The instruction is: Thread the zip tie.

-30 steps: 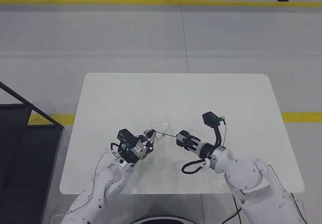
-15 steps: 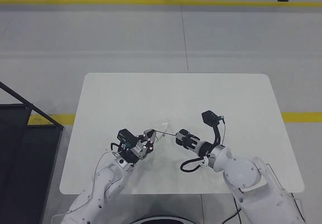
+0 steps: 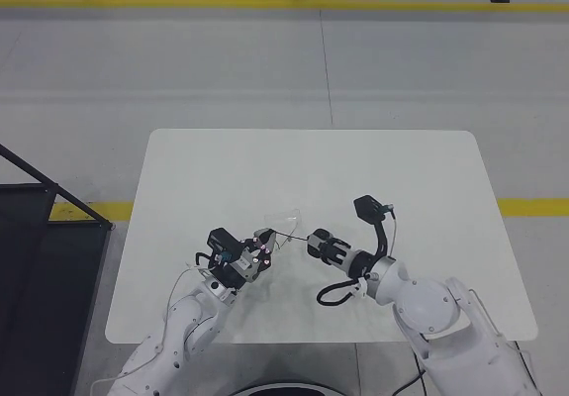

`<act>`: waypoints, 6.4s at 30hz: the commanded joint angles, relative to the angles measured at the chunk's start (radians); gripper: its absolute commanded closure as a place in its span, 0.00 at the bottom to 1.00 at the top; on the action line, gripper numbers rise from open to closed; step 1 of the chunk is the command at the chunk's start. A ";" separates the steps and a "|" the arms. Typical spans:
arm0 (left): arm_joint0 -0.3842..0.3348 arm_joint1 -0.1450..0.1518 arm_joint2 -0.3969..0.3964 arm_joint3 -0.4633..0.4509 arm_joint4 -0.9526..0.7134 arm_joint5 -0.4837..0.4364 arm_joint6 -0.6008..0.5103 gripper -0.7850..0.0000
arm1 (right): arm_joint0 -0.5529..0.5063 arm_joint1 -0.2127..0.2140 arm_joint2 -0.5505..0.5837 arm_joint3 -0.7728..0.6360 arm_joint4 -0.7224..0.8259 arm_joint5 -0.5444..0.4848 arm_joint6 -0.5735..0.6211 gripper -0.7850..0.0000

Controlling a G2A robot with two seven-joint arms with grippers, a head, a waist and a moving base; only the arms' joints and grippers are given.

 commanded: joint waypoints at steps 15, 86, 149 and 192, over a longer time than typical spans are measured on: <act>0.000 0.000 0.000 0.000 0.000 0.000 0.000 1.00 | -0.014 -0.005 0.004 -0.035 0.029 -0.045 -0.004 1.00; 0.017 -0.010 -0.005 -0.006 0.046 0.027 0.054 1.00 | 0.021 -0.038 -0.015 0.063 0.098 -0.057 -0.042 1.00; 0.030 -0.018 -0.049 -0.037 -0.125 -0.112 0.036 1.00 | -0.088 -0.013 0.148 0.158 0.165 -0.295 0.108 0.00; 0.037 -0.035 -0.029 -0.153 -0.606 -0.212 -0.278 1.00 | -0.058 -0.046 0.024 0.323 0.193 -0.786 -0.098 0.38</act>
